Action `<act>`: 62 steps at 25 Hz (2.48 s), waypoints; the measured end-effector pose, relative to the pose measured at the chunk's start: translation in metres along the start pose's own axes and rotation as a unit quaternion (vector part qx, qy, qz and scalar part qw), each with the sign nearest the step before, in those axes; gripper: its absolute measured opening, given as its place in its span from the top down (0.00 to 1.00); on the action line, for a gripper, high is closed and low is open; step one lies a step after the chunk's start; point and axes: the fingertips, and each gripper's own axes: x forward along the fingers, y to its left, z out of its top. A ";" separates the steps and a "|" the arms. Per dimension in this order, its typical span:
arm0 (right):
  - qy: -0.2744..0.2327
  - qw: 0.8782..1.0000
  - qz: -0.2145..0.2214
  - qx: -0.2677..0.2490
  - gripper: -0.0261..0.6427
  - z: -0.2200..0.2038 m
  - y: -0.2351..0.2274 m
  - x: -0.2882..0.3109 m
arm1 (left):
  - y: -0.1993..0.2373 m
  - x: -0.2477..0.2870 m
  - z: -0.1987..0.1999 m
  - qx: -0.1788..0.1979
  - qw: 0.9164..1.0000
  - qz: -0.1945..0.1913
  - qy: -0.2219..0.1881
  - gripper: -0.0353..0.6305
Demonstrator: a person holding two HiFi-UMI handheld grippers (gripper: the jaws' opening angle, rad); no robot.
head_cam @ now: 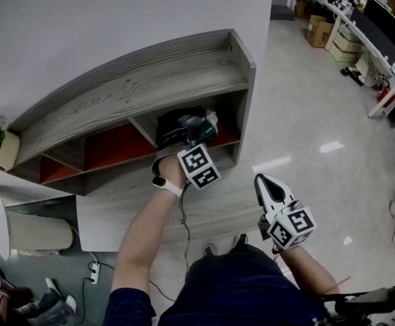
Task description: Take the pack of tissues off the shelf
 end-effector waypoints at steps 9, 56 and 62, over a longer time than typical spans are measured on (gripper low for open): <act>0.002 1.000 -0.008 0.007 0.94 -0.006 0.005 -0.009 | -0.004 -0.004 0.000 0.005 1.000 -0.018 -0.021 0.76; 0.024 0.999 -0.018 0.017 0.94 -0.048 0.061 -0.055 | -0.130 -0.101 -0.012 0.025 0.995 0.003 -0.094 0.76; 0.028 0.999 -0.029 0.019 0.94 -0.053 0.055 -0.059 | -0.149 -0.086 -0.016 0.023 0.995 -0.003 -0.095 0.76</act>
